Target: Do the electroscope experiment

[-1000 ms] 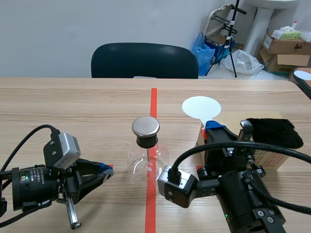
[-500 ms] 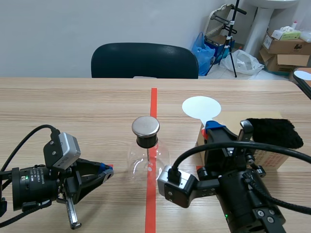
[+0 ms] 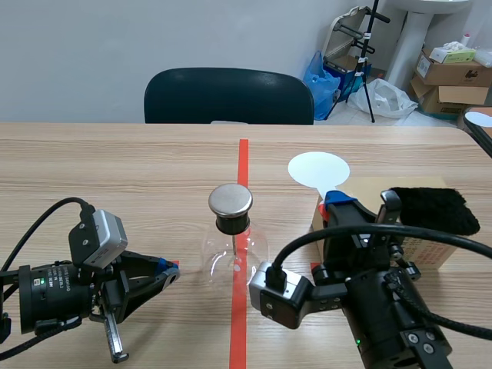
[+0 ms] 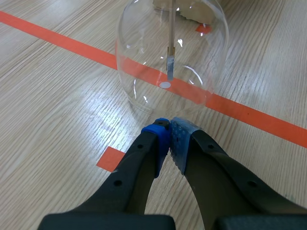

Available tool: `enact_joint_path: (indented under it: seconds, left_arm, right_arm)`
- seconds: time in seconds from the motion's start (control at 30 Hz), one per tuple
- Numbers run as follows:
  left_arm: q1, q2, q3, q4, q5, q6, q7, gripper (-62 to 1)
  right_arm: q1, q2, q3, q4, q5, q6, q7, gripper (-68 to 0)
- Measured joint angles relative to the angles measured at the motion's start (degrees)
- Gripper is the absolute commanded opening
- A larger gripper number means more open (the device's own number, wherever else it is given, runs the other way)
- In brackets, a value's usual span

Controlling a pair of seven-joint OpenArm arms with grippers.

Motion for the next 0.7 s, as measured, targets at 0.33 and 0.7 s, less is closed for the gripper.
enact_joint_path:
  seconds: [0.33, 0.7]
  left_arm:
    - [0.0, 0.0, 0.0, 0.0, 0.0, 0.0, 0.0, -57.7]
    - [0.0, 0.0, 0.0, 0.0, 0.0, 0.0, 0.0, -57.7]
  right_arm:
    - [0.2, 0.0, 0.0, 0.0, 0.0, -1.9, 4.6, -66.5]
    - [0.2, 0.0, 0.0, 0.0, 0.0, -1.9, 16.8, -66.5]
